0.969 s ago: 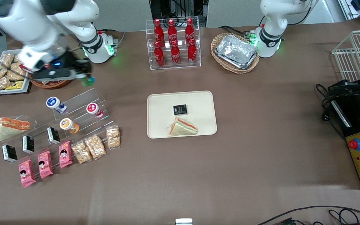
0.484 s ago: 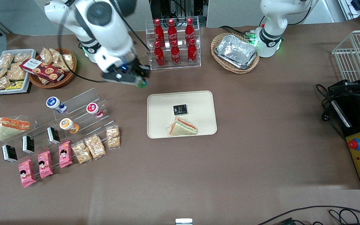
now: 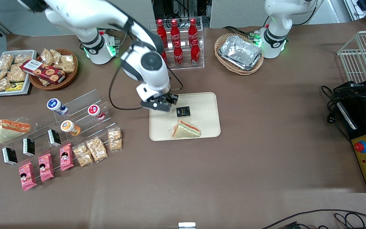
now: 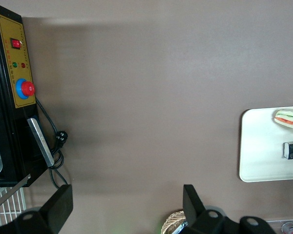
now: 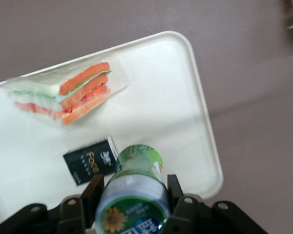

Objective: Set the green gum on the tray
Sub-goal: 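Lower the green gum bottle onto the tray beside the black box and release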

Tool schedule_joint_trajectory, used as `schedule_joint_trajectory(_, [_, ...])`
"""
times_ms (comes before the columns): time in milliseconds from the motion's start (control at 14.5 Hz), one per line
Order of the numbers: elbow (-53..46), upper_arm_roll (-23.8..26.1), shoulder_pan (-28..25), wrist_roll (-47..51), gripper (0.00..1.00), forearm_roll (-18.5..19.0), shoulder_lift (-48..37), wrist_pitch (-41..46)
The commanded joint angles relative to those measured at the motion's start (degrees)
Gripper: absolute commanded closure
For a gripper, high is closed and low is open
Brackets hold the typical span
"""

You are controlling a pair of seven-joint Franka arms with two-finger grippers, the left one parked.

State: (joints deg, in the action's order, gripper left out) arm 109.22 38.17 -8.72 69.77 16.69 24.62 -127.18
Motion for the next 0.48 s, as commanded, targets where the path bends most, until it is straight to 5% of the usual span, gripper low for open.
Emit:
schedule_joint_trajectory(0, [-1.8, 0.6, 0.7, 2.7, 0.81, 6.3, 7.5, -3.7])
schedule_joint_trajectory(415, [6.2, 0.6, 3.0, 2.9, 0.82, 6.2, 7.0, -12.4])
